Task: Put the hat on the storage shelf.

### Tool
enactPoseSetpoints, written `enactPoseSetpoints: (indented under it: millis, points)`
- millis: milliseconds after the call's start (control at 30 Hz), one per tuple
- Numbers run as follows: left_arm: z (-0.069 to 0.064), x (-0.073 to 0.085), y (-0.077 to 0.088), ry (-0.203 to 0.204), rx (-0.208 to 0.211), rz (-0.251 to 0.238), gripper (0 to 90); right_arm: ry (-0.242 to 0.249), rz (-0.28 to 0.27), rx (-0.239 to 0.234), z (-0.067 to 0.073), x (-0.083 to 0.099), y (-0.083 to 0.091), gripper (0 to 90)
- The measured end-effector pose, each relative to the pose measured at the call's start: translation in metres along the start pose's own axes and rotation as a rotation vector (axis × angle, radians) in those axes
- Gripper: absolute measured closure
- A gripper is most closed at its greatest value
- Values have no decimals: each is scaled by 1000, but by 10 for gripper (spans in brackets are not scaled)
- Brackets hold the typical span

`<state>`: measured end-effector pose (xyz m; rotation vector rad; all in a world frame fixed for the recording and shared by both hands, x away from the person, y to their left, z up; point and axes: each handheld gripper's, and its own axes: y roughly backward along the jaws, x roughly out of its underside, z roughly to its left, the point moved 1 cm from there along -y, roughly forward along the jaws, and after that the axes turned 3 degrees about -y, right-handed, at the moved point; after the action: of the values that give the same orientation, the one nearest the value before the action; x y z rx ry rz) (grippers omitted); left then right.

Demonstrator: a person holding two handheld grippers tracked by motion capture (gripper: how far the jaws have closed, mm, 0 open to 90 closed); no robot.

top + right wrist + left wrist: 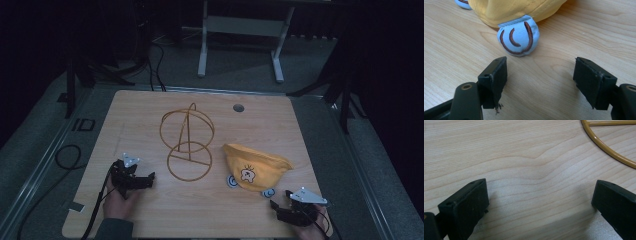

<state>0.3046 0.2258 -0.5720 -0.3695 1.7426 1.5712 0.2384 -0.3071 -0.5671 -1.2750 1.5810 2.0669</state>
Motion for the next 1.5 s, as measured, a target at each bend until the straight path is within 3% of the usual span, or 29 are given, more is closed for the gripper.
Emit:
enactPoseSetpoints:
  millis: [433, 533, 633, 967, 1500]
  points:
    - [0, 0, 0, 0, 0, 0, 8, -6, 11, 9, 1, -1, 0, 270]
    - [0, 0, 0, 0, 0, 0, 8, -3, 29, 4, 3, -2, 0, 215]
    - [0, 0, 0, 0, 0, 0, 8, -2, 49, 1, 5, -3, 1, 213]
    - [0, 0, 0, 0, 0, 0, 8, -17, 59, -45, 7, -6, 6, 390]
    - [0, 0, 0, 0, 0, 0, 8, -76, 33, -88, 8, -17, 2, 435]
